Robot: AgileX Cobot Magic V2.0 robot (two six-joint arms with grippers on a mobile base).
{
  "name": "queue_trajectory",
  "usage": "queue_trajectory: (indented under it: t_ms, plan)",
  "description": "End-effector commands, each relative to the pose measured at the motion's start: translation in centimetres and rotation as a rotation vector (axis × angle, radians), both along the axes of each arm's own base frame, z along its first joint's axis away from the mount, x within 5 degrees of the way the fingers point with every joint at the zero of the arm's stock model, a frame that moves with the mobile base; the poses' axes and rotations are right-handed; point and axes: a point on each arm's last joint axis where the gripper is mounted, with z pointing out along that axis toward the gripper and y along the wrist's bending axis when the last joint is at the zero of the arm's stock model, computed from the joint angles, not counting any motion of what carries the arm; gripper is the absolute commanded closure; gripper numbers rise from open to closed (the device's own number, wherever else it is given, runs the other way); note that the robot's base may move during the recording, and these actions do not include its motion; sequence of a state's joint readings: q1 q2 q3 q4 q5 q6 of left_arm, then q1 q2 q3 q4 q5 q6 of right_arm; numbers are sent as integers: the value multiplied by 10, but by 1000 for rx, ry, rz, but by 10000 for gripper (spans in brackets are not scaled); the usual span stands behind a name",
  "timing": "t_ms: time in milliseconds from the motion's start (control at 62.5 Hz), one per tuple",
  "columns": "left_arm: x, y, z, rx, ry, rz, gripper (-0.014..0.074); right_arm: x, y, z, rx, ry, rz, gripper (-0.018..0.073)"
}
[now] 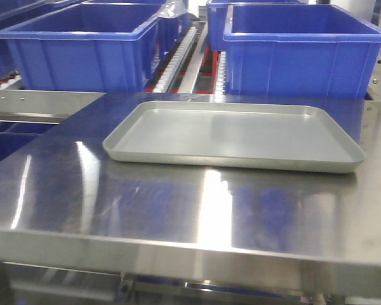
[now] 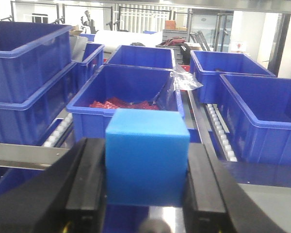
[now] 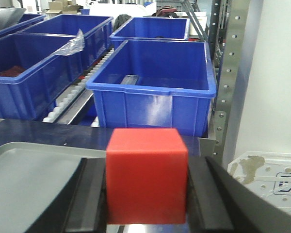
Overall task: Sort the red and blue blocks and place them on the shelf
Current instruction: 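Drive the base away from the table holding both cubes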
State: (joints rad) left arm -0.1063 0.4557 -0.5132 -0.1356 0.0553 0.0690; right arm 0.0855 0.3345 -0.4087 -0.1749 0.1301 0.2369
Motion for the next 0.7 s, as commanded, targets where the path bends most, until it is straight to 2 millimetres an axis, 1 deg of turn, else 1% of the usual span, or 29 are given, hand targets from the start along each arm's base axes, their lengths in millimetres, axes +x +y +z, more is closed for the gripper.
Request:
queue_trajectory:
  t_ms: [0, 688]
  plan:
    - [-3, 2, 17, -23, -109, 13, 411, -2, 1, 17, -15, -118, 10, 503]
    - [-3, 2, 17, -23, -109, 13, 411, -2, 1, 17, -15, -118, 9, 503]
